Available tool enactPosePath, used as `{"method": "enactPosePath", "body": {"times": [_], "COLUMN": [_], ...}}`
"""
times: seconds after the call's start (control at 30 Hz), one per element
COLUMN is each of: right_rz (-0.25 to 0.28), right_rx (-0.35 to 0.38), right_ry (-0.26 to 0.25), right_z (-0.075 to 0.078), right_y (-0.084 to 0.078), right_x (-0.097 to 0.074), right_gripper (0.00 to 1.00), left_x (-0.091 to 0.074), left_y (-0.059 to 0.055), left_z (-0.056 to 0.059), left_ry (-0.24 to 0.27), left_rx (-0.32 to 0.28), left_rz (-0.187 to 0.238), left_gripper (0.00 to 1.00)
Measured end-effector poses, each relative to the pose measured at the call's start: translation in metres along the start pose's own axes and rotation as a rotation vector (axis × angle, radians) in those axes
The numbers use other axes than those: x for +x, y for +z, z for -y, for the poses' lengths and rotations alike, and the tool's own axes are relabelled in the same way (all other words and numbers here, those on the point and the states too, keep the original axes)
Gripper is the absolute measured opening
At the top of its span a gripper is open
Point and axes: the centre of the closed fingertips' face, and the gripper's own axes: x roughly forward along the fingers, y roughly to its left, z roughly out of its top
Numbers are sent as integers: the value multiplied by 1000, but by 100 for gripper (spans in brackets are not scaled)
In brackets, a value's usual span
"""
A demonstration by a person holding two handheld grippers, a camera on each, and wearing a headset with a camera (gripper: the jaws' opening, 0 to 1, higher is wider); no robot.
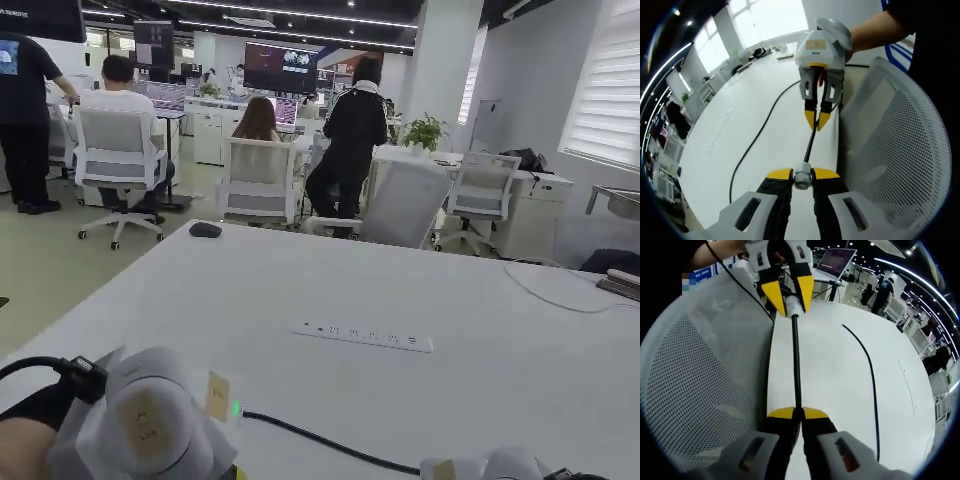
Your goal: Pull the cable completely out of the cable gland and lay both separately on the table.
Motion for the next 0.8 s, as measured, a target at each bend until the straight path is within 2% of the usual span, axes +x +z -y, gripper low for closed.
{"method": "enactPosePath", "body": {"times": [0.1, 0.23, 0.33, 0.43, 0.5, 0.57, 0.67, 0.73, 0.77, 0.8], "right_rz": [-4, -29, -34, -12, 24, 29, 67, 55, 27, 24], "right_rx": [4, 25, 42, 101, 147, 164, 226, 239, 246, 253], "right_ry": [-9, -26, -45, -74, -95, -139, -205, -247, -281, -299], "right_z": [2, 8, 17, 33, 48, 70, 111, 134, 150, 160], "right_y": [-4, -19, -26, -28, -25, -25, -21, -26, -31, -33], "right_x": [0, -5, -11, -18, -23, -28, -30, -27, -25, -22], "right_gripper": [3, 3, 3, 3, 3, 3, 3, 3, 3, 3], "left_x": [0, -4, -7, -12, -15, -15, -17, -19, -19, -19], "left_y": [-2, -5, -6, -4, -1, 0, 3, 8, 9, 8], "left_z": [-1, -4, -7, -11, -9, -5, -1, 0, 1, 2], "left_ry": [5, 17, 37, 66, 74, 77, 101, 117, 120, 124], "left_rx": [-1, -3, -4, -23, -42, -46, -58, -79, -95, -110], "left_rz": [-10, -15, -15, 1, 21, 17, 23, 54, 60, 57], "left_gripper": [16, 16, 16, 16, 16, 16, 16, 16, 16, 16]}}
